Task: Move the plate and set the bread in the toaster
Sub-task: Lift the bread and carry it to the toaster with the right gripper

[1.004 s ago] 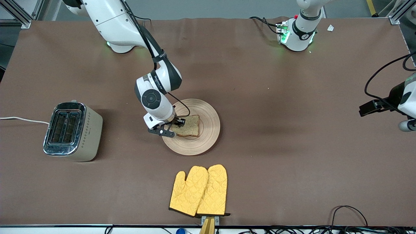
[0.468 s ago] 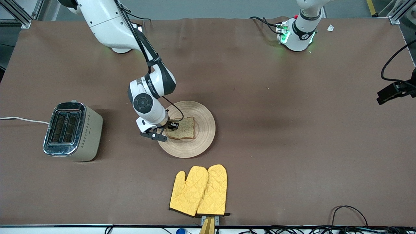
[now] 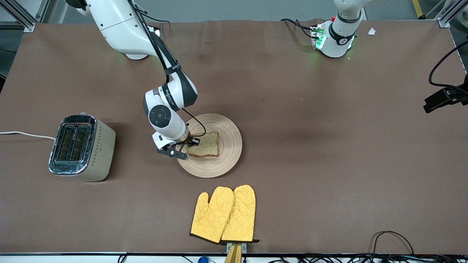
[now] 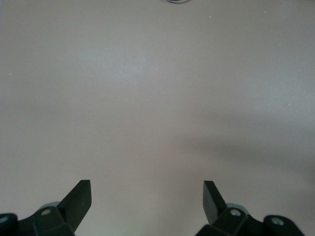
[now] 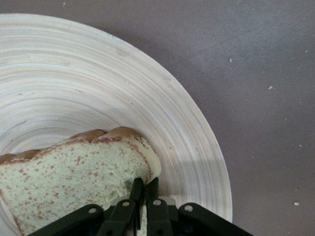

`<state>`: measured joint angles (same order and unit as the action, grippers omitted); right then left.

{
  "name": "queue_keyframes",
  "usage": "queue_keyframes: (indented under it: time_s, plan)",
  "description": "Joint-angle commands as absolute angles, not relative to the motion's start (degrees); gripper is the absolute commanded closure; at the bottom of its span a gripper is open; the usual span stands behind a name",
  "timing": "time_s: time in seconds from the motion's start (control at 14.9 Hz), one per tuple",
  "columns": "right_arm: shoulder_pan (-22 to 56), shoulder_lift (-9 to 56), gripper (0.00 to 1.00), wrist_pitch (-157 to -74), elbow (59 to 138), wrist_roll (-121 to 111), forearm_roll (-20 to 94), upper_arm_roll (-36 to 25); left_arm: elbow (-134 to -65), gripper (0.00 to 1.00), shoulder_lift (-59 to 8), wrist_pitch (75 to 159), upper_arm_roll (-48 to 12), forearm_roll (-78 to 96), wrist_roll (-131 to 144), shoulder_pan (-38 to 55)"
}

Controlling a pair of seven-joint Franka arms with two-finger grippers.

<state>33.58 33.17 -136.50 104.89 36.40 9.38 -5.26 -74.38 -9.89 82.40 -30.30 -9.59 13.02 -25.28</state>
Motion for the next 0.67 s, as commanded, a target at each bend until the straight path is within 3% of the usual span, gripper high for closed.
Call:
queue_keyframes:
  time_s: [0.0,0.27,0.47,0.6]
  plan:
    - [33.0,30.4,1.0,-127.0,101.1,35.9,3.6,-6.7,-77.4,0.0,-5.4,81.4,-28.7,-6.9,10.4,-24.9]
    - [32.9,30.0,1.0,-99.2,85.1,35.3,-11.9,-8.3,-83.6,0.0,-1.1,82.2,-16.0,-3.9,8.5,-13.8]
    - [31.9,27.3,1.0,-87.0,79.8,28.1,-18.0,-8.9,-91.6,0.0,4.3,87.3,-7.1,-1.0,6.6,-7.1]
    - [31.8,25.4,1.0,-80.7,78.8,25.2,-25.6,-9.9,-96.8,0.0,7.7,90.8,-6.2,-1.0,6.5,-5.5]
